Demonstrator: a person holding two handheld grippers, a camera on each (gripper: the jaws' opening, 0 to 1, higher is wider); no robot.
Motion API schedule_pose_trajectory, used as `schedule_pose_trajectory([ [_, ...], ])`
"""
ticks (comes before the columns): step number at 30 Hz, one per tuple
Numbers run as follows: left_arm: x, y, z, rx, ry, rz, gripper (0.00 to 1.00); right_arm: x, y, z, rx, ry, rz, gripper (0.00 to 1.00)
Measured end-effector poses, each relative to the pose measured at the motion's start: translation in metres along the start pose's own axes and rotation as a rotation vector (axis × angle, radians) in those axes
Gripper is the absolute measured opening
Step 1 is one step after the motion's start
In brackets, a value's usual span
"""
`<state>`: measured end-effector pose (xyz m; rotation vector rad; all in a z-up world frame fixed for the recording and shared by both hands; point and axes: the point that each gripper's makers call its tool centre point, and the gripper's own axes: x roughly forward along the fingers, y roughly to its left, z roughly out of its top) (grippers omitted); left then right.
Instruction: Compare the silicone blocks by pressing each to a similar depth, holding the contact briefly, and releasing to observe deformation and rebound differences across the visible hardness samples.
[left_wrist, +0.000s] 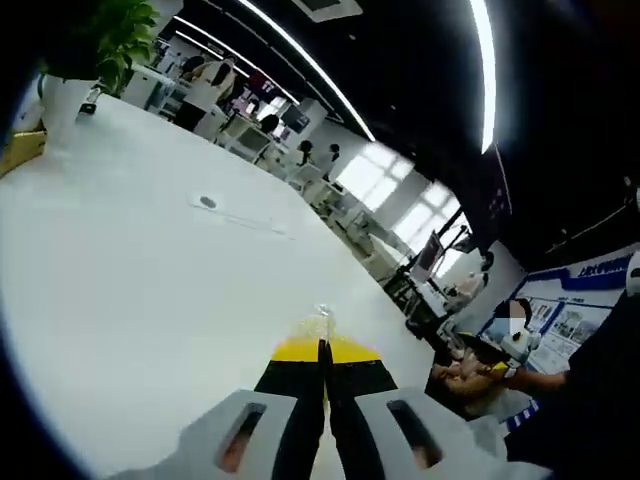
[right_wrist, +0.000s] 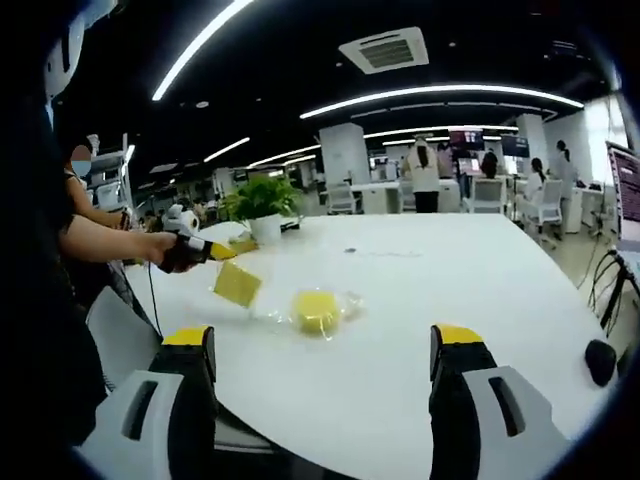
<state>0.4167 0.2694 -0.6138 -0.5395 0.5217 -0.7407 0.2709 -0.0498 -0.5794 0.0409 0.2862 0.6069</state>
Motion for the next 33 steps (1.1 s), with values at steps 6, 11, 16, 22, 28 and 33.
schedule_pose_trajectory([
  [6,0.003,0.051,-0.001,-0.005,0.007,0.139,0.0,0.0,0.001,-0.002,-0.028,-0.007,0.005,0.77],
  [11,0.014,0.072,-0.009,0.072,0.088,0.172,0.0,0.003,0.001,-0.001,0.009,-0.015,0.012,0.76],
  [16,0.03,0.082,-0.015,0.093,0.124,0.153,0.0,0.007,-0.002,-0.009,0.024,0.017,0.007,0.78],
  [22,0.039,0.098,-0.017,0.106,0.168,0.139,0.0,0.008,-0.001,-0.013,0.042,0.03,0.001,0.78],
  [28,0.043,0.102,-0.022,0.087,0.177,0.101,0.0,0.01,-0.003,-0.025,0.106,0.057,-0.006,0.76],
  [33,0.048,0.108,-0.023,0.1,0.2,0.079,0.0,0.01,0.003,-0.038,0.159,0.121,0.029,0.67],
])
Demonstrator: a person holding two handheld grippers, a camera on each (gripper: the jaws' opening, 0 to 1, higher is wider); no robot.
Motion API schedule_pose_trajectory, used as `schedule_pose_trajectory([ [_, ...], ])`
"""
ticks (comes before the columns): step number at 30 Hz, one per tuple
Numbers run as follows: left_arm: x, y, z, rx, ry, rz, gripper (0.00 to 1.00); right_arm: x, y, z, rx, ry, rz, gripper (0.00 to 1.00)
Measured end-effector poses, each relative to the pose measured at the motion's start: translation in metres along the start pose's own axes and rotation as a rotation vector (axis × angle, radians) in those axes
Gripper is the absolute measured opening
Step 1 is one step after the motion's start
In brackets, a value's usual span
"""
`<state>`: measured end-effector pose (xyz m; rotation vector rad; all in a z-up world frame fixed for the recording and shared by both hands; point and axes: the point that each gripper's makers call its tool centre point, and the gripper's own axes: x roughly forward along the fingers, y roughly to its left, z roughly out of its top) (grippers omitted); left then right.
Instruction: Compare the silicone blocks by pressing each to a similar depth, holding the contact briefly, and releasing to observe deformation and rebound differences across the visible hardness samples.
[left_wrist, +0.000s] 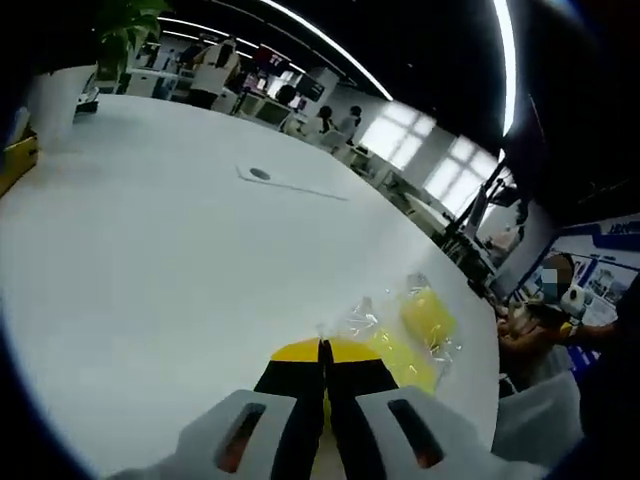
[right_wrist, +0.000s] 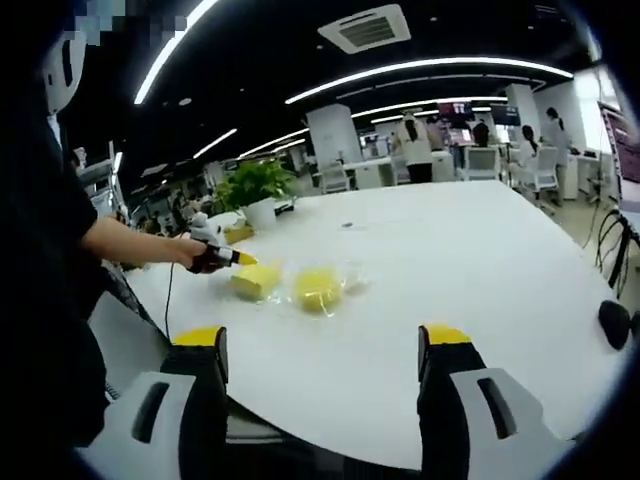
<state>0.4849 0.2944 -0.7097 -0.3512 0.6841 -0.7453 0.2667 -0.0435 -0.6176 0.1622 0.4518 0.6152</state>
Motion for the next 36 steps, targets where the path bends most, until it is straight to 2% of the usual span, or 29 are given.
schedule_pose_trajectory([
  [2,0.003,0.001,-0.002,0.013,0.031,-0.015,0.0,0.0,0.001,0.003,-0.014,-0.02,0.002,0.68],
  [5,0.004,0.001,-0.002,-0.002,0.046,-0.019,0.0,0.001,0.003,0.008,0.009,-0.045,0.004,0.72],
  [6,0.002,0.001,-0.003,0.024,0.055,-0.012,0.0,0.001,0.004,0.009,0.013,-0.048,0.005,0.72],
  [8,0.001,0.002,-0.004,0.025,0.065,-0.002,0.0,0.0,0.002,0.008,0.007,-0.046,0.0,0.72],
  [12,-0.006,0.005,-0.004,0.012,0.058,0.035,0.09,-0.002,-0.002,0.005,0.043,-0.049,-0.001,0.73],
  [14,-0.011,0.006,-0.003,0.022,0.054,0.061,0.11,-0.002,-0.003,0.009,0.06,-0.067,-0.005,0.73],
  [15,-0.015,0.004,-0.001,0.004,0.039,0.067,0.11,-0.002,-0.002,0.011,0.059,-0.08,-0.006,0.73],
  [17,-0.021,0.001,0.008,-0.01,-0.027,0.082,0.15,-0.002,-0.002,0.014,0.053,-0.087,-0.008,0.73],
  [19,-0.028,0.0,0.011,-0.013,-0.052,0.094,0.19,-0.001,-0.001,0.014,0.053,-0.08,-0.005,0.73],
  [22,-0.037,-0.001,0.013,0.019,-0.057,0.118,0.25,-0.002,0.002,0.016,0.033,-0.083,0.007,0.74],
  [24,-0.048,-0.008,0.014,0.027,-0.066,0.134,0.3,-0.001,0.002,0.017,0.023,-0.077,0.002,0.75],
  [26,-0.059,-0.02,0.02,0.023,-0.105,0.121,0.34,-0.001,0.002,0.018,0.022,-0.082,0.0,0.76],
  [28,-0.072,-0.031,0.024,0.082,-0.126,0.116,0.39,0.0,0.003,0.024,0.016,-0.102,0.008,0.76],
  [31,-0.09,-0.044,0.024,0.188,-0.114,0.13,0.48,0.002,0.006,0.029,-0.008,-0.109,0.018,0.76],
  [34,-0.107,-0.063,0.027,0.253,-0.141,0.123,0.54,0.004,0.009,0.031,-0.01,-0.108,0.028,0.77],
  [36,-0.119,-0.082,0.027,0.311,-0.166,0.106,0.6,0.004,0.01,0.032,-0.026,-0.109,0.032,0.76],
])
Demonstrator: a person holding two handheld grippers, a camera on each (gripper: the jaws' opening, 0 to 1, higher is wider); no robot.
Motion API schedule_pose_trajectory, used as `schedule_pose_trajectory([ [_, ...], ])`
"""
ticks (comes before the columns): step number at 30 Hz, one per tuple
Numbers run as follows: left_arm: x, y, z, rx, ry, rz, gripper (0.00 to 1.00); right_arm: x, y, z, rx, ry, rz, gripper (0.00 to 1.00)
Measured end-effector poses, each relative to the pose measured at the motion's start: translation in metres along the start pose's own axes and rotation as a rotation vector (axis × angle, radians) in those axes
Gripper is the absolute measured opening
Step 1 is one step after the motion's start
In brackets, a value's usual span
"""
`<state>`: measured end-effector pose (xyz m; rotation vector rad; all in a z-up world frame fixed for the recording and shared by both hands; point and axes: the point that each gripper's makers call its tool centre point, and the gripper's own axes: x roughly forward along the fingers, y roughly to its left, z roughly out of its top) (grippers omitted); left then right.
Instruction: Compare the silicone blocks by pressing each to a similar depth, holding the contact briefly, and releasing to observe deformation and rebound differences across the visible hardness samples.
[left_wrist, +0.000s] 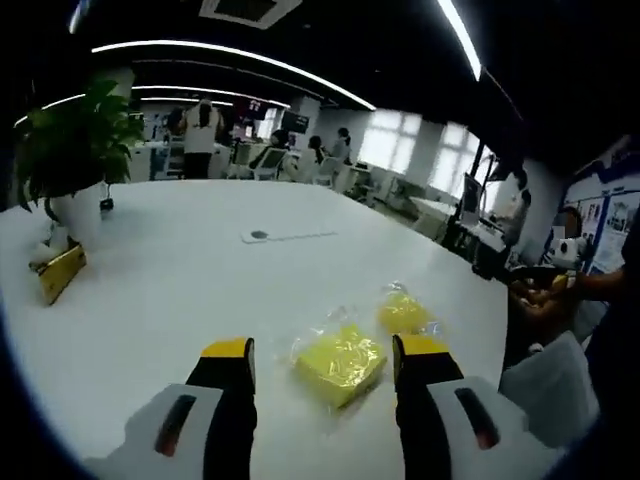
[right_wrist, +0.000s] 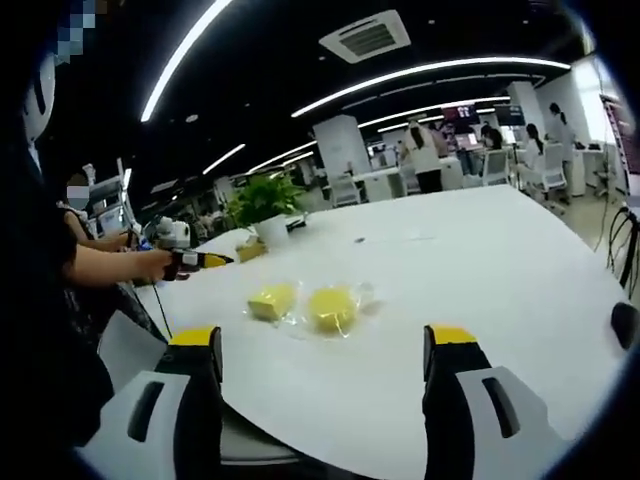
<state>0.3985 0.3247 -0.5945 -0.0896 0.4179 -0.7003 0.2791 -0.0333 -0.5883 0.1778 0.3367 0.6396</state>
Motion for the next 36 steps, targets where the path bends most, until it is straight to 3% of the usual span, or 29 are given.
schedule_pose_trajectory([
  [6,-0.023,-0.039,0.015,0.095,-0.045,-0.055,0.7,0.004,0.004,0.005,-0.018,-0.005,0.015,0.77],
  [7,-0.029,-0.043,0.02,0.147,-0.054,-0.044,0.71,0.005,0.004,0.006,-0.026,0.001,0.017,0.78],
  [10,-0.043,-0.054,0.033,0.194,-0.114,-0.025,0.71,0.007,0.007,0.007,-0.075,0.013,0.03,0.78],
  [13,-0.059,-0.074,0.036,0.217,-0.138,-0.052,0.75,0.007,0.008,0.007,-0.082,0.012,0.038,0.79],
  [15,-0.066,-0.073,0.035,0.283,-0.136,-0.018,0.78,0.007,0.009,0.008,-0.07,0.006,0.047,0.8],
  [16,-0.071,-0.074,0.031,0.306,-0.128,-0.006,0.79,0.006,0.01,0.009,-0.06,-0.001,0.052,0.81],
  [19,-0.081,-0.082,0.025,0.23,-0.142,-0.053,0.83,0.004,0.012,0.011,-0.064,-0.023,0.059,0.84],
  [23,-0.09,-0.078,0.01,0.233,-0.123,-0.002,0.99,0.002,0.011,0.008,-0.082,-0.006,0.051,0.86],
  [28,-0.096,-0.089,-0.017,0.166,-0.058,-0.034,0.99,0.0,0.004,-0.001,-0.122,0.064,0.022,0.96],
  [31,-0.099,-0.098,-0.035,0.126,-0.005,-0.064,0.99,-0.004,0.004,-0.003,-0.14,0.105,0.019,0.96],
  [36,-0.104,-0.098,-0.049,0.105,0.017,-0.09,0.99,-0.007,0.002,-0.002,-0.16,0.118,0.017,0.96],
])
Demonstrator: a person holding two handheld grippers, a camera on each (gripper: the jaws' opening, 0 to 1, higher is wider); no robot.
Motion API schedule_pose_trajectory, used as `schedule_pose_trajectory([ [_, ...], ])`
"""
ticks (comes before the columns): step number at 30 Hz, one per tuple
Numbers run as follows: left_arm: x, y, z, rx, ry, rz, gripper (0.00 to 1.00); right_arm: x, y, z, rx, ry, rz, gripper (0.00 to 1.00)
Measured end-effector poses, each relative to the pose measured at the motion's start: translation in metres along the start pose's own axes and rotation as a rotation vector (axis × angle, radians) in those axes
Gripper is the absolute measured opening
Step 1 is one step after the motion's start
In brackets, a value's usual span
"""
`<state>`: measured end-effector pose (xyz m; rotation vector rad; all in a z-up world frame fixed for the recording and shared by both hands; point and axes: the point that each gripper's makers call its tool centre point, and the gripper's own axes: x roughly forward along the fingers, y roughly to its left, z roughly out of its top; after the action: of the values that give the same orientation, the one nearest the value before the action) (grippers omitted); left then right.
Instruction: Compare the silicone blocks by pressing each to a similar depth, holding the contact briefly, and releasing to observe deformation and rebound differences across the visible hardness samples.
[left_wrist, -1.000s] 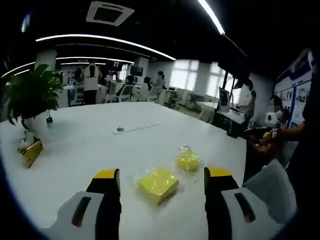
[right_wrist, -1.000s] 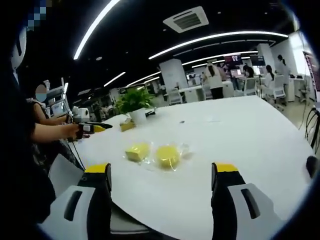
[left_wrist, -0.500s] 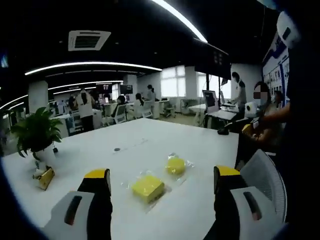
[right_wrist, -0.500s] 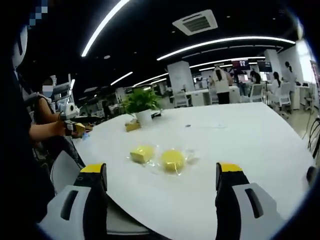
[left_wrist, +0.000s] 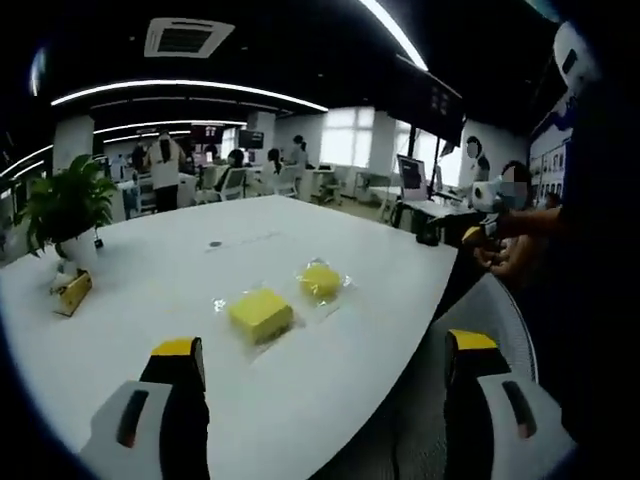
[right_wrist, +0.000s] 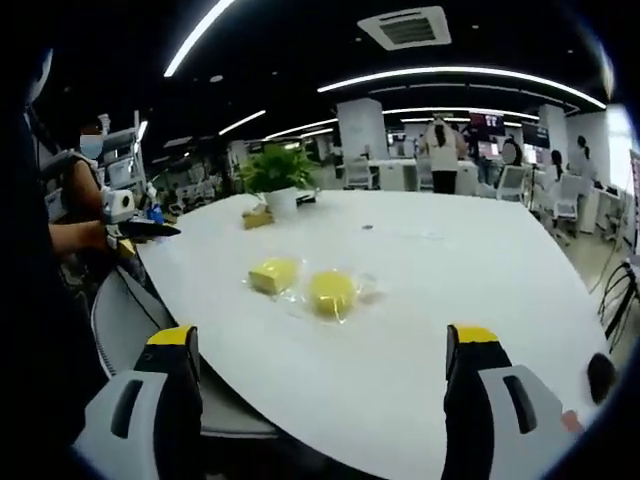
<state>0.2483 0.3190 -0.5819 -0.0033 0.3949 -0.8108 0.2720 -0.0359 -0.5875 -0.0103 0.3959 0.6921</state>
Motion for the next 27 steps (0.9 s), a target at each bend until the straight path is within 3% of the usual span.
schedule_pose_trajectory([
  [15,0.0,-0.01,0.0,0.006,0.038,-0.003,0.99,0.005,0.01,-0.005,-0.056,0.049,0.04,0.96],
  [20,0.004,-0.011,0.005,0.011,0.041,-0.01,0.99,0.003,0.005,0.003,-0.048,0.015,0.033,0.96],
  [23,0.01,-0.01,0.008,0.02,0.04,-0.009,0.99,0.001,0.003,0.013,-0.054,-0.041,0.022,0.96],
  [27,0.019,-0.006,0.007,0.001,0.063,-0.026,0.98,-0.001,-0.001,0.013,-0.02,-0.029,0.008,0.96],
])
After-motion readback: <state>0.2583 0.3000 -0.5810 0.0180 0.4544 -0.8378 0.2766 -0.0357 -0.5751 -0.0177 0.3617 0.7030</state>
